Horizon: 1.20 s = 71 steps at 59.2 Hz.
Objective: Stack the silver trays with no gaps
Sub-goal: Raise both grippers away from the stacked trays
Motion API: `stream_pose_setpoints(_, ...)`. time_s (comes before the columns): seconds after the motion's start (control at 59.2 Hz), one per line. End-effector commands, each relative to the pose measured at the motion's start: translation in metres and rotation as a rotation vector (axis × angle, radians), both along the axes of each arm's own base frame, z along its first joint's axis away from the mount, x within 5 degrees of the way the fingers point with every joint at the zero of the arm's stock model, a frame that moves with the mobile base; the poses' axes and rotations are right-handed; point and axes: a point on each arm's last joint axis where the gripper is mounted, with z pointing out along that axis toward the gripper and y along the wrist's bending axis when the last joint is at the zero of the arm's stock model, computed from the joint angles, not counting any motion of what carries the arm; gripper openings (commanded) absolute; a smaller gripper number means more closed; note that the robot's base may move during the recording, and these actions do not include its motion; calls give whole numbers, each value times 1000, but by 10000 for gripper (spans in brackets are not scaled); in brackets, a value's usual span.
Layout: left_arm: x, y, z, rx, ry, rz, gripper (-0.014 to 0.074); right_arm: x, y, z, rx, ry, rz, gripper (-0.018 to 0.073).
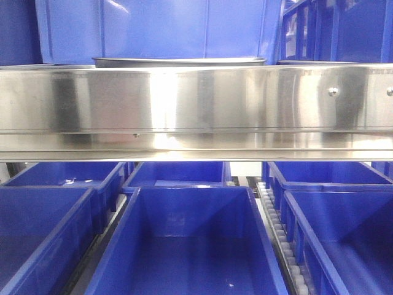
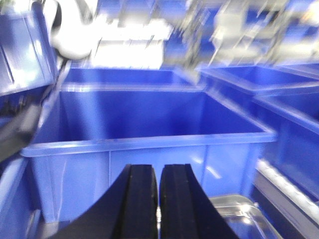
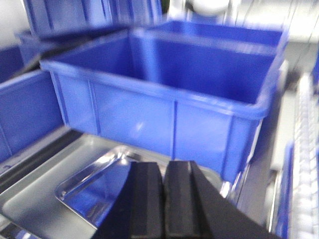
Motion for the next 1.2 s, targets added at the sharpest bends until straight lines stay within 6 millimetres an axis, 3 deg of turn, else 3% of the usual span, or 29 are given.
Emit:
stream_pose_setpoints(0.0,-28,17,-13,-23,-52,-33,13,-26,-9,-7,7,-99,-18,-81)
stream_pose_setpoints(0.084,-51,32,-38,-24,-71,-59,13,-51,-17,-24,18,-129,-24,-81)
stream_pose_setpoints(0.186,-75,51,-82,-1,-39,-60,13,-89,-29,-50,31,-170,-25,-81)
stream_pose_setpoints(0.372,-98,68,-121,0,-20,-57,13,-120,-38,-86,42,-205,-25,-81)
stream_pose_setpoints(0.456,-105,74,-126,-15,-29,-57,13,-129,-41,-95,47,-222,-25,-81)
stream_pose_setpoints(0.625,-116,82,-123,-45,-70,-56,13,-139,-43,-95,56,-255,-23,-81)
stream_pose_setpoints(1.183,-120,85,-122,-55,-85,-56,13,-140,-44,-95,58,-261,-24,-81)
